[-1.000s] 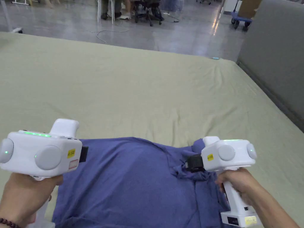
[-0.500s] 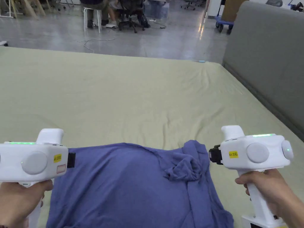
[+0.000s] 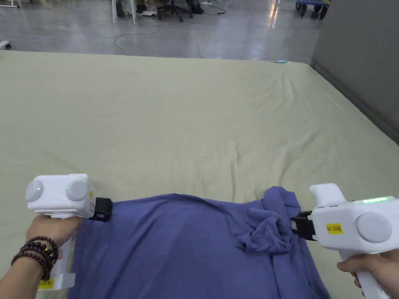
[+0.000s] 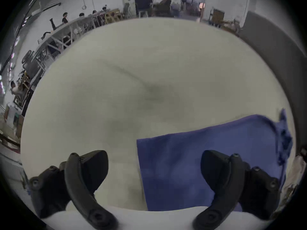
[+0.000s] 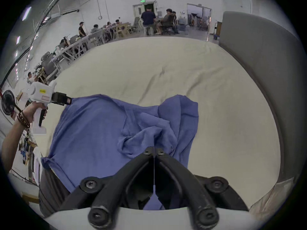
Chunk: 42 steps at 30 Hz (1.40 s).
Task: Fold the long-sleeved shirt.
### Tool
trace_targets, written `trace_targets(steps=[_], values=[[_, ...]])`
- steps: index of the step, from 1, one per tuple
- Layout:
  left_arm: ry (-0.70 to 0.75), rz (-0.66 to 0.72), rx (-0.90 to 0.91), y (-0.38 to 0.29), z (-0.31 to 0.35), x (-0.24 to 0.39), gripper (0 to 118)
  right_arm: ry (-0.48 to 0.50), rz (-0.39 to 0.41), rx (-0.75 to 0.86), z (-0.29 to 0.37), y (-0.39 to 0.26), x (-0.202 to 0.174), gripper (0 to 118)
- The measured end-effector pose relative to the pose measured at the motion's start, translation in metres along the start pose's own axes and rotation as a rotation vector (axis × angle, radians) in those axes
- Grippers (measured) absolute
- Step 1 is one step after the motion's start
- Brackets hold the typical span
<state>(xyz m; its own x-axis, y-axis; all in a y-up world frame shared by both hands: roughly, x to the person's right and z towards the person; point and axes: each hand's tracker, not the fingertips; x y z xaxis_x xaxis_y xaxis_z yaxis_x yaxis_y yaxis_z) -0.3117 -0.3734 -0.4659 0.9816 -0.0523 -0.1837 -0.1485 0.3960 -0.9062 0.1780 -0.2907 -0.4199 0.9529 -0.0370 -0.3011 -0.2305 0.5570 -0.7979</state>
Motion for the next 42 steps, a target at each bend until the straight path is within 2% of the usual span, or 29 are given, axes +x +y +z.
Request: trace_targets(steps=[1, 2, 3, 4, 5, 6, 7, 10, 11, 12, 14, 17, 18, 19, 20, 21, 22, 23, 24, 26, 29, 34, 37, 42], values=[[0.004, 0.001, -0.004, -0.001, -0.004, 0.002, 89, -0.007, -0.007, -0.006, -0.004, 0.006, 0.003, 0], [-0.007, 0.01, 0.017, -0.004, 0.002, 0.007, 68, -0.015, -0.014, -0.007, -0.01, 0.011, 0.011, 0], [0.007, -0.015, 0.048, -0.005, 0.011, 0.013, 28, -0.021, -0.019, -0.004, -0.014, 0.02, 0.016, 0], [-0.039, -0.061, 0.065, -0.001, 0.008, 0.011, 0, -0.027, -0.027, 0.0, -0.02, 0.029, 0.019, 0], [0.002, -0.111, 0.099, 0.0, 0.014, 0.015, 0, -0.041, -0.041, -0.006, -0.029, 0.042, 0.022, 0], [-0.017, -0.137, 0.118, 0.0, 0.017, 0.016, 0, -0.051, -0.043, -0.017, -0.038, 0.052, 0.027, 0], [-0.049, -0.119, 0.137, 0.001, 0.024, 0.017, 0, -0.06, -0.033, -0.026, -0.048, 0.063, 0.03, 18], [-0.06, -0.117, 0.184, -0.01, 0.047, 0.02, 0, -0.072, -0.036, -0.056, -0.081, 0.096, 0.034, 54], [-0.062, -0.118, 0.196, -0.011, 0.053, 0.02, 0, -0.053, -0.049, -0.105, -0.095, 0.104, 0.036, 88], [-0.067, -0.123, 0.195, -0.007, 0.055, 0.018, 0, -0.046, -0.059, -0.147, -0.107, 0.111, 0.036, 102], [-0.077, -0.12, 0.209, -0.008, 0.063, 0.015, 0, -0.046, -0.06, -0.193, -0.125, 0.121, 0.036, 91], [-0.089, -0.106, 0.214, -0.006, 0.064, 0.01, 0, -0.038, -0.006, -0.293, -0.153, 0.124, 0.026, 91], [-0.09, -0.101, 0.214, -0.006, 0.064, 0.008, 0, -0.042, 0.011, -0.322, -0.162, 0.121, 0.025, 87], [-0.087, -0.099, 0.214, -0.006, 0.064, 0.008, 0, -0.058, 0.019, -0.35, -0.17, 0.118, 0.022, 70], [-0.078, -0.103, 0.218, -0.008, 0.065, 0.01, 0, -0.079, 0.026, -0.38, -0.179, 0.114, 0.018, 48], [-0.073, -0.106, 0.217, -0.01, 0.065, 0.01, 0, -0.102, 0.035, -0.37, -0.183, 0.109, 0.014, 43], [-0.072, -0.107, 0.215, -0.011, 0.065, 0.01, 0, -0.106, 0.033, -0.338, -0.179, 0.107, 0.012, 29], [-0.073, -0.108, 0.214, -0.014, 0.067, 0.011, 0, -0.089, 0.018, -0.336, -0.174, 0.11, 0.012, 10], [-0.076, -0.108, 0.215, -0.016, 0.069, 0.011, 0, -0.028, -0.006, -0.311, -0.17, 0.111, 0.011, 10], [-0.082, -0.111, 0.22, -0.021, 0.076, 0.011, 0, -0.057, 0.003, -0.288, -0.154, 0.109, 0.014, 10], [-0.087, -0.103, 0.247, -0.032, 0.099, 0.007, 0, -0.005, -0.027, -0.176, -0.113, 0.102, 0.015, 10], [-0.097, -0.067, 0.328, -0.066, 0.156, -0.004, 0, 0.062, 0.009, 0.008, -0.017, 0.07, 0.01, 10], [-0.092, -0.068, 0.335, -0.097, 0.184, -0.009, 0, 0.086, 0.038, 0.089, 0.04, 0.031, 0.004, 10], [-0.087, -0.086, 0.216, -0.168, 0.2, -0.009, 0, 0.113, 0.043, 0.096, 0.096, -0.057, -0.005, 10]])
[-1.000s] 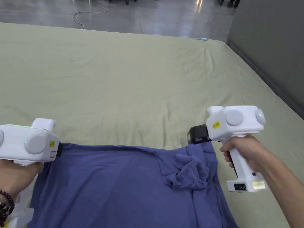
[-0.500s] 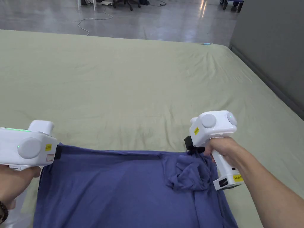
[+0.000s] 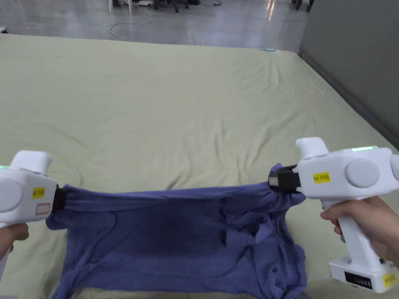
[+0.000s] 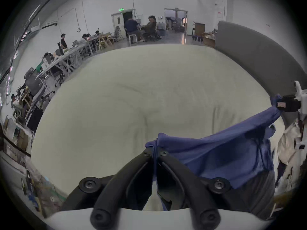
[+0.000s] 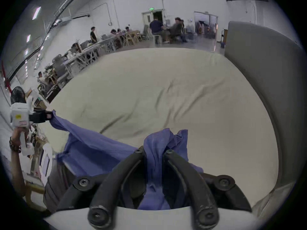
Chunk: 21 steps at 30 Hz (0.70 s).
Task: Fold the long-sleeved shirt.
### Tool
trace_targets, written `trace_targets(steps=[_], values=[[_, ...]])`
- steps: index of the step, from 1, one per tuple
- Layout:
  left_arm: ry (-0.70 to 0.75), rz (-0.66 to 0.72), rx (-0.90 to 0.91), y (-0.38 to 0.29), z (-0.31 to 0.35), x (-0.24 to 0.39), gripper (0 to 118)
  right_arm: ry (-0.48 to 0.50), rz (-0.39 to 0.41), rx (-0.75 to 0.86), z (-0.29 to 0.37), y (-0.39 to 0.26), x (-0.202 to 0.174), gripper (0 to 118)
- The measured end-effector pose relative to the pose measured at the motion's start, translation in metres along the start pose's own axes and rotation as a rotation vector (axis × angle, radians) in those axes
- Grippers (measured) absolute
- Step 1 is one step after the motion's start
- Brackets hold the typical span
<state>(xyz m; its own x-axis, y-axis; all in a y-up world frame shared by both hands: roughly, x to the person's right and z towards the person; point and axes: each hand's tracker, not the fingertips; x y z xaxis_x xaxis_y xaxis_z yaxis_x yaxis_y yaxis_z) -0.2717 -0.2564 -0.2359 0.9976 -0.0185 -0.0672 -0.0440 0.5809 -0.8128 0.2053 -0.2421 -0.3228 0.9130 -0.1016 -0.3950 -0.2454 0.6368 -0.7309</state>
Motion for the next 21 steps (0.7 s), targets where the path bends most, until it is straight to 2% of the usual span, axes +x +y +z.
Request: trace_targets(steps=[3, 6, 9, 13, 14, 16, 17, 18, 21], values=[[-0.02, -0.05, -0.124, -0.038, -0.004, 0.01, 0, 0.024, 0.011, -0.087, 0.009, -0.047, -0.007, 10], [-0.057, -0.103, -0.268, -0.066, -0.025, 0.022, 0, 0.012, 0.087, -0.252, -0.011, -0.086, -0.008, 10], [-0.062, -0.113, -0.31, -0.079, -0.045, 0.029, 0, 0.017, 0.125, -0.37, -0.032, -0.112, -0.01, 10], [-0.037, -0.118, -0.305, -0.083, -0.053, 0.032, 1, -0.011, 0.128, -0.379, -0.047, -0.123, -0.01, 13], [-0.035, -0.117, -0.292, -0.082, -0.047, 0.032, 8, -0.012, 0.111, -0.364, -0.044, -0.12, -0.01, 21], [-0.011, -0.111, -0.221, -0.081, -0.035, 0.03, 77, -0.034, 0.098, -0.304, -0.031, -0.114, -0.009, 81], [0.004, -0.113, -0.178, -0.08, -0.026, 0.028, 106, -0.047, 0.094, -0.257, -0.02, -0.109, -0.01, 106], [0.012, -0.113, -0.141, -0.077, -0.016, 0.025, 118, -0.07, 0.101, -0.218, -0.01, -0.102, -0.012, 113], [-0.01, -0.071, -0.007, -0.062, 0.014, 0.02, 117, -0.116, 0.129, -0.034, 0.022, -0.072, -0.024, 113]])
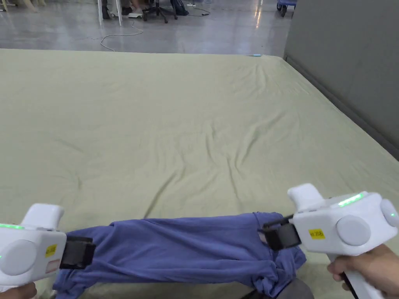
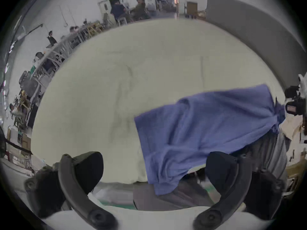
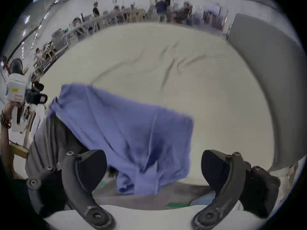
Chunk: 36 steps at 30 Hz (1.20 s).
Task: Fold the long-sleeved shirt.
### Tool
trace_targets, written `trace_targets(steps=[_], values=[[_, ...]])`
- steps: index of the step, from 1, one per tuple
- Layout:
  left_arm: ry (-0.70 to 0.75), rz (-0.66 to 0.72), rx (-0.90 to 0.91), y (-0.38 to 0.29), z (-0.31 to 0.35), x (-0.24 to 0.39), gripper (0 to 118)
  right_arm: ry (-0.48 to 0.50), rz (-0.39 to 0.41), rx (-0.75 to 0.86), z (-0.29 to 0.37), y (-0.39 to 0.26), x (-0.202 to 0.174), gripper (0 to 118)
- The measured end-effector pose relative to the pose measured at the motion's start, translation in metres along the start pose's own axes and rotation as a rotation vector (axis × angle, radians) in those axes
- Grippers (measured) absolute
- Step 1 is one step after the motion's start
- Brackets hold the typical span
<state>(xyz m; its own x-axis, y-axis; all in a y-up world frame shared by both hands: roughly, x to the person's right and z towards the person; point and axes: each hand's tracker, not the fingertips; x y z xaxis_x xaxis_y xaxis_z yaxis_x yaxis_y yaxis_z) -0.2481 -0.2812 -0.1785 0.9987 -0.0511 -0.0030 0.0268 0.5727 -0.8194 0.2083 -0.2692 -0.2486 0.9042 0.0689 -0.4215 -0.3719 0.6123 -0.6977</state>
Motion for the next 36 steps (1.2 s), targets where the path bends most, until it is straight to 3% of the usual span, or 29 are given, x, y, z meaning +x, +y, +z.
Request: trace_targets(steps=[1, 2, 3, 4, 7, 13, 14, 15, 17, 18, 25, 29, 36], values=[[0.003, 0.017, 0.026, 0.007, 0.003, -0.002, 110, -0.019, -0.008, 0.027, 0.004, 0.009, -0.002, 113], [0.012, 0.038, 0.057, 0.014, 0.009, -0.002, 91, -0.047, -0.025, 0.049, 0.007, 0.021, -0.005, 113], [0.019, 0.057, 0.101, 0.019, 0.013, -0.001, 41, -0.067, -0.045, 0.068, 0.007, 0.031, -0.01, 98], [0.027, 0.066, 0.134, 0.023, 0.015, -0.001, 6, -0.076, -0.06, 0.082, 0.006, 0.038, -0.013, 61], [0.094, 0.067, 0.151, 0.031, 0.004, 0.003, 0, -0.043, -0.071, 0.115, -0.001, 0.054, -0.028, 0], [-0.2, 0.246, 0.115, 0.037, 0.005, -0.043, 0, -0.007, -0.007, 0.095, -0.014, 0.067, -0.061, 0], [-0.257, 0.317, 0.08, 0.036, -0.002, -0.058, 1, 0.008, -0.01, 0.095, -0.015, 0.069, -0.065, 0], [-0.326, 0.391, 0.032, 0.034, -0.012, -0.075, 21, 0.025, -0.013, 0.099, -0.01, 0.07, -0.063, 0], [-0.443, 0.501, -0.06, 0.024, -0.033, -0.101, 100, 0.047, -0.009, 0.112, -0.011, 0.071, -0.071, 0], [-0.493, 0.55, -0.113, 0.013, -0.048, -0.112, 118, 0.057, -0.005, 0.115, -0.012, 0.071, -0.076, 0], [-0.746, 0.797, -0.231, -0.047, -0.095, -0.124, 117, 0.134, 0.009, 0.106, -0.006, 0.064, -0.083, 0], [-0.835, 0.739, -0.181, -0.049, -0.11, -0.11, 118, 0.127, 0.032, 0.088, -0.003, 0.058, -0.081, 0], [-0.984, 0.685, -0.134, -0.039, -0.147, -0.077, 118, 0.116, -0.006, 0.08, -0.003, 0.052, -0.074, 0]])
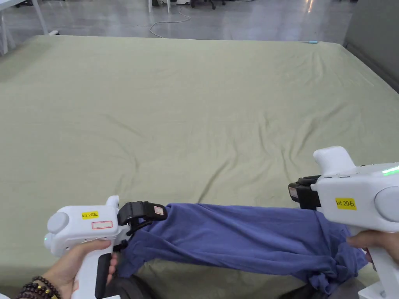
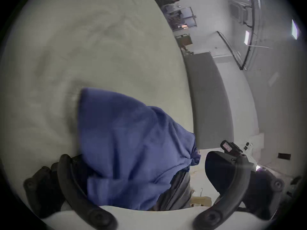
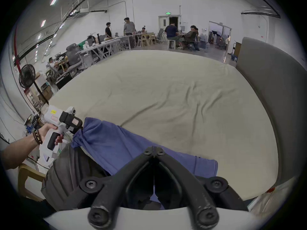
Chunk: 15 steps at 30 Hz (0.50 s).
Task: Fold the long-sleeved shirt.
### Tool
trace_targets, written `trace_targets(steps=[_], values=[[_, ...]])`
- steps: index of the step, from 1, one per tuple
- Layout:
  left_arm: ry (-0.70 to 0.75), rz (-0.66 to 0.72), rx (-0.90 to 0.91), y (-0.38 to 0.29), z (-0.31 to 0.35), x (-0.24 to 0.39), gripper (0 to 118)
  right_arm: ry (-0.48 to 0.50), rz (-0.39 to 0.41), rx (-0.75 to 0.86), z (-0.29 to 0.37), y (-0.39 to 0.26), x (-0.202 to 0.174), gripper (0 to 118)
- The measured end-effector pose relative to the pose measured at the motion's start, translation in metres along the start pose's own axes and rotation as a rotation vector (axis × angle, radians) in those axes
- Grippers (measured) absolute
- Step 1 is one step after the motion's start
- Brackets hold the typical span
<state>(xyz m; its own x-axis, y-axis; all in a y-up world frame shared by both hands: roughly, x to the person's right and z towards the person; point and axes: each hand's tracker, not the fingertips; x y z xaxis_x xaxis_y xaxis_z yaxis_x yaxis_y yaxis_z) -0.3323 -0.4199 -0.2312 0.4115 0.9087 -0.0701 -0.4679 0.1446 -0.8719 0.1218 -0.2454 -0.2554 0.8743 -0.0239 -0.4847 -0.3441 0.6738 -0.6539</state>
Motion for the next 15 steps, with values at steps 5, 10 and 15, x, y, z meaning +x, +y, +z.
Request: trace_targets(steps=[5, 10, 15], values=[[0.24, -0.216, -0.012, -0.004, 0.0, 0.028, 8, -0.016, -0.026, 0.001, 0.003, -0.006, 0.005, 0], [0.256, -0.209, 0.012, 0.02, 0.014, 0.013, 7, -0.023, -0.039, -0.002, 0.005, -0.008, 0.008, 0], [0.197, -0.173, 0.188, 0.031, 0.055, 0.036, 7, -0.024, -0.043, 0.004, 0.011, -0.009, 0.009, 0]])
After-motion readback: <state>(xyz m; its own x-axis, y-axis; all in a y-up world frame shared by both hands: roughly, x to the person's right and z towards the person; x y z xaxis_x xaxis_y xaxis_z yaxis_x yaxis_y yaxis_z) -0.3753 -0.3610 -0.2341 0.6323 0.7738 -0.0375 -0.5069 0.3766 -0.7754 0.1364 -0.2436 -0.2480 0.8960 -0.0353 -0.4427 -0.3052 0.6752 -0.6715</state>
